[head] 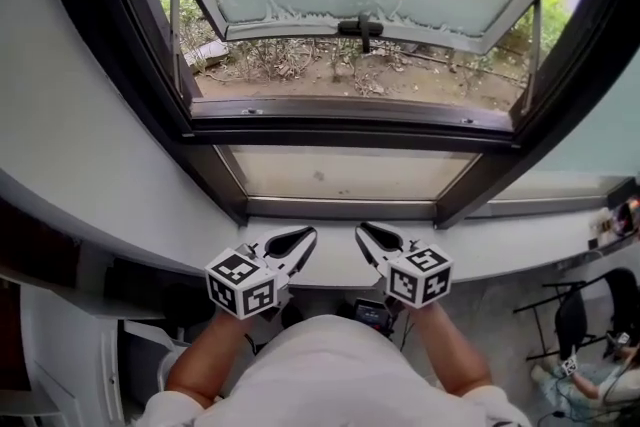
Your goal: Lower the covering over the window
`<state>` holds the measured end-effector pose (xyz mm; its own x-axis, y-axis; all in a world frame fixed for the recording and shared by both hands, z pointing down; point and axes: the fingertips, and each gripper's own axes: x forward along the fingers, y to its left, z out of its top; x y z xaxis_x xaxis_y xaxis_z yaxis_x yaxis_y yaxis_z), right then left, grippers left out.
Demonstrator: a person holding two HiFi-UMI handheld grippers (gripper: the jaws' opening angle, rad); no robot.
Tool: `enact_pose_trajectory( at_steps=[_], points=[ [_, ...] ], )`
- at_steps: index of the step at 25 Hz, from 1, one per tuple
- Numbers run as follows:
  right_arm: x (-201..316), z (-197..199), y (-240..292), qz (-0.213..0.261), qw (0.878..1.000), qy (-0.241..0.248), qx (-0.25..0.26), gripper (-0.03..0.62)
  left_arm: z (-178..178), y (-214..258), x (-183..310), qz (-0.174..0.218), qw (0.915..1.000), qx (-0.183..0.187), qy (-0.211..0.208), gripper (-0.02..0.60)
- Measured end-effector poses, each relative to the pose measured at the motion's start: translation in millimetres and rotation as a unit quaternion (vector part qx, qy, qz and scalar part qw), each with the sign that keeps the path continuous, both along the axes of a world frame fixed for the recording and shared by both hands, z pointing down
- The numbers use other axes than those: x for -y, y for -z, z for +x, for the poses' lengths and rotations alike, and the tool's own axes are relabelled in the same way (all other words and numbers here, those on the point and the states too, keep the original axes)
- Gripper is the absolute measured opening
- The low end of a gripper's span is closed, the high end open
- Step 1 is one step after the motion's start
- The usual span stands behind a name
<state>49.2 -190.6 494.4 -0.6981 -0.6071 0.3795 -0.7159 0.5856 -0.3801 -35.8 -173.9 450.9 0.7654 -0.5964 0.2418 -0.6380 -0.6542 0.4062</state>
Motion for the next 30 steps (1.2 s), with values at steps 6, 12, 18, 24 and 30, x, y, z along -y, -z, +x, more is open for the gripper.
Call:
enact_pose_trajectory(
  at_steps=[6, 12, 18, 24, 30],
  points=[
    [15, -7, 22, 0.036, 0.999, -0.013, -0.017, 0.055, -15, 12, 13, 0.02, 0.9997, 0.01, -0.01, 0.031],
    [36, 3, 61, 0.086, 0.995, -0.032, -0.04, 0.055, -17, 37, 31, 0.056, 0.9981, 0.012, -0.022, 0.031],
    [47, 17, 94, 0.122, 0.99, -0.044, -0.059, 0.055, -14, 63, 43, 0.087, 0.9957, 0.014, -0.029, 0.031],
    [60, 28, 143, 0.174, 0.981, -0.05, -0.071, 0.055, -15, 96, 54, 0.129, 0.9909, 0.025, -0.03, 0.031],
    [77, 27, 190, 0.224, 0.969, -0.052, -0.087, 0.055, -18, 133, 69, 0.177, 0.9827, 0.049, -0.023, 0.031]
  ],
)
